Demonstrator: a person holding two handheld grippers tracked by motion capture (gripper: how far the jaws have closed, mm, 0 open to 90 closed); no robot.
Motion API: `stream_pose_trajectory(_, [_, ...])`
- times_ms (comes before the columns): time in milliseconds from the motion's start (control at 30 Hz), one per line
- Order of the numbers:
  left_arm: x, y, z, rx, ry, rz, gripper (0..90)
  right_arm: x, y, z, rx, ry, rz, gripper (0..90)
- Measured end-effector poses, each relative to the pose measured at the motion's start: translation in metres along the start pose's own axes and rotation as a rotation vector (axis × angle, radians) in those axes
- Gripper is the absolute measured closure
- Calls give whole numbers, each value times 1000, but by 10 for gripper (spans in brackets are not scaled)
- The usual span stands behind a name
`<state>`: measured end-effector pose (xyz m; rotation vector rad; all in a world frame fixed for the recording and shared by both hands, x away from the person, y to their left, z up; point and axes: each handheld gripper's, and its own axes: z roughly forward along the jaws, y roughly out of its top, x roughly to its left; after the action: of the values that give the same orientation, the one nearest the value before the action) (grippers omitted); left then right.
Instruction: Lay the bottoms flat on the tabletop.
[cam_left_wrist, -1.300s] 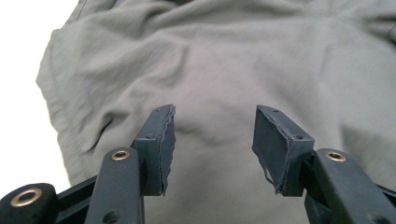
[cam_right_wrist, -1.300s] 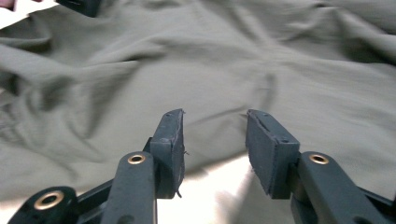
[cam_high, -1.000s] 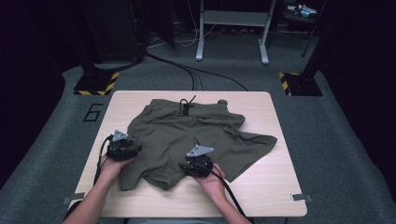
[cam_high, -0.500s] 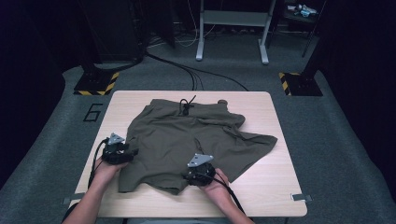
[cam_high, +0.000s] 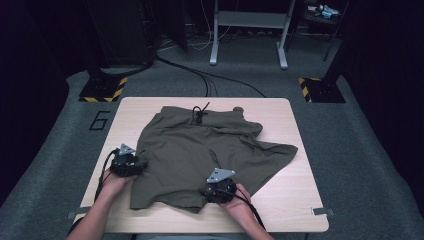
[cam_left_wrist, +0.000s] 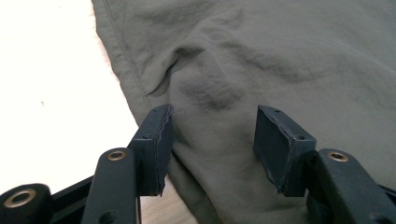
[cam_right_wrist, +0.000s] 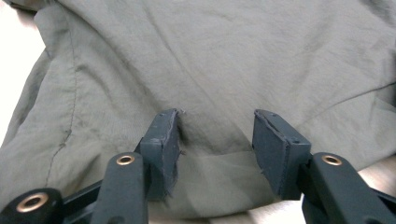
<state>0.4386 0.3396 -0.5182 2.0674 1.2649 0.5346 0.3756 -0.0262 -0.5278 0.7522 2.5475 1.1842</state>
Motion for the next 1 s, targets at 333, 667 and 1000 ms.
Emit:
stream_pose_trajectory(333, [16,-2,4,-43,58,-107,485,-2,4,0,-5,-5,24,518])
stream_pose_trajectory(667, [21,0,5,-37,94,-129,474,25,10,12,0,13,-1,510])
stream_pose_trajectory(1000, [5,16,-1,-125,33,-117,464,-10,7,-14,-65,-72,55,515])
